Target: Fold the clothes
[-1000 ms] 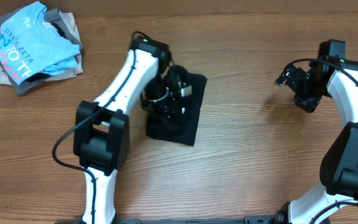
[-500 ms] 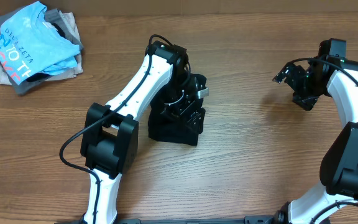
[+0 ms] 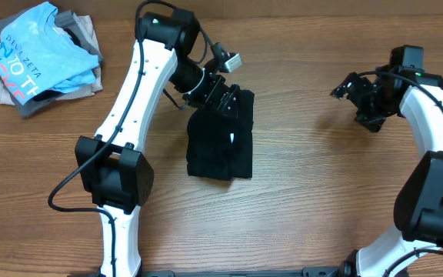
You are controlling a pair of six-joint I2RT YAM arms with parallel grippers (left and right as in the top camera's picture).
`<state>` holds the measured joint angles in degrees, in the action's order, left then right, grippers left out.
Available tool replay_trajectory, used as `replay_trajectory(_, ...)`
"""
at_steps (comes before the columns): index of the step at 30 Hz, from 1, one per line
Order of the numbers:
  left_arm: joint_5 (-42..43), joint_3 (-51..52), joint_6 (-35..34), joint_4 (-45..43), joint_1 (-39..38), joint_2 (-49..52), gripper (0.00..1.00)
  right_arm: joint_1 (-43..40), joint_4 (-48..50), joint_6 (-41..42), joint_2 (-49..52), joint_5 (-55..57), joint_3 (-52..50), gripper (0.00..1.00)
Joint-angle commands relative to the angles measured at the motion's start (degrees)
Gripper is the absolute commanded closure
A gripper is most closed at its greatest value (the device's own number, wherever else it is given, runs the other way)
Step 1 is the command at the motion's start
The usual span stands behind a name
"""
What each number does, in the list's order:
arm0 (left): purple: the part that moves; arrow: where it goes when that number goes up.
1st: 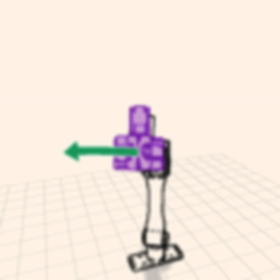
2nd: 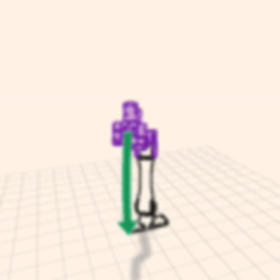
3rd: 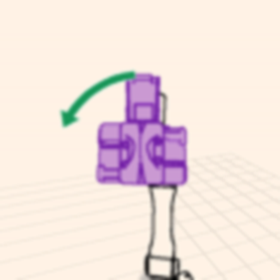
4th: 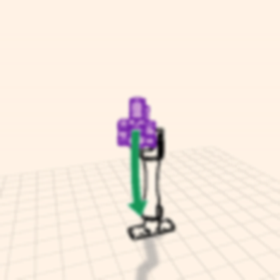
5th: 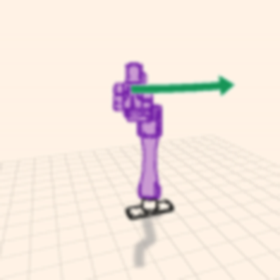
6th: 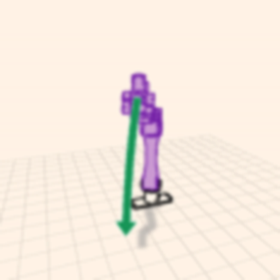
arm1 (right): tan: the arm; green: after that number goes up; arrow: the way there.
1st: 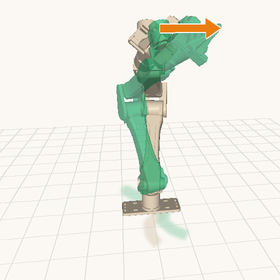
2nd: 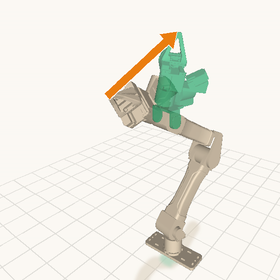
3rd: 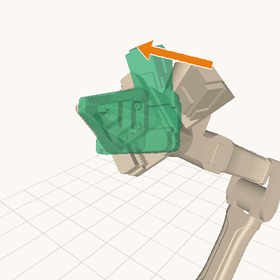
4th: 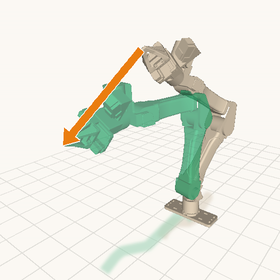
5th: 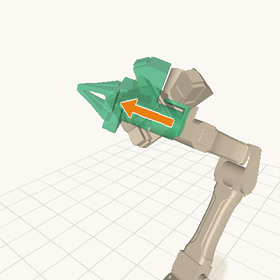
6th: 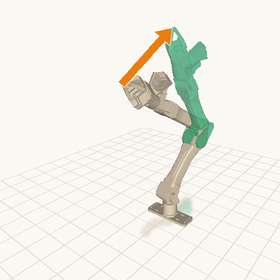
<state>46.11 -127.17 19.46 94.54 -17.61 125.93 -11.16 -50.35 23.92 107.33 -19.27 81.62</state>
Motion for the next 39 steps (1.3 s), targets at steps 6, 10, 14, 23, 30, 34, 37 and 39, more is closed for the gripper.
replay_trajectory(6,-4.17,-1.38,-14.62,-6.64,3.58,-0.04,0.0,7.89,2.73,-5.07,-0.48,-4.81,-0.24,0.01)
replay_trajectory(10,-17.07,-1.55,-33.31,-8.76,10.8,-0.04,0.0,12.87,4.2,-9.66,-0.48,-4.76,-0.13,0.13)
replay_trajectory(14,-27.52,-1.55,-43.28,-7.76,19.5,-0.04,0.0,18.43,8.37,-10.47,-0.48,-3.32,-0.13,0.12)
replay_trajectory(23,-31.82,-1.44,-46.03,-5.4,32.48,-0.04,0.0,30.49,14.73,-10.4,-0.48,2.8,-0.13,0.16)
replay_trajectory(30,-33.33,-1.44,-43.65,-4.5,33.11,-0.04,0.0,37.05,15.63,-5.9,-0.48,10.84,-0.13,0.22)
replay_trajectory(34,-34.18,-1.44,-43.65,-4.63,32.41,-0.04,0.0,39.39,15.85,-5.64,-0.48,10.67,-0.13,0.22)
replay_trajectory(37,-34.69,-1.44,-43.65,-4.61,31.93,-0.04,0.0,40.59,16.41,-4.66,-0.02,10.82,-0.15,0.22)
replay_trajectory(39,-34.69,-1.44,-43.65,-4.59,31.76,-0.04,0.0,40.89,17.22,-3.48,0.83,11.67,-0.15,0.26)
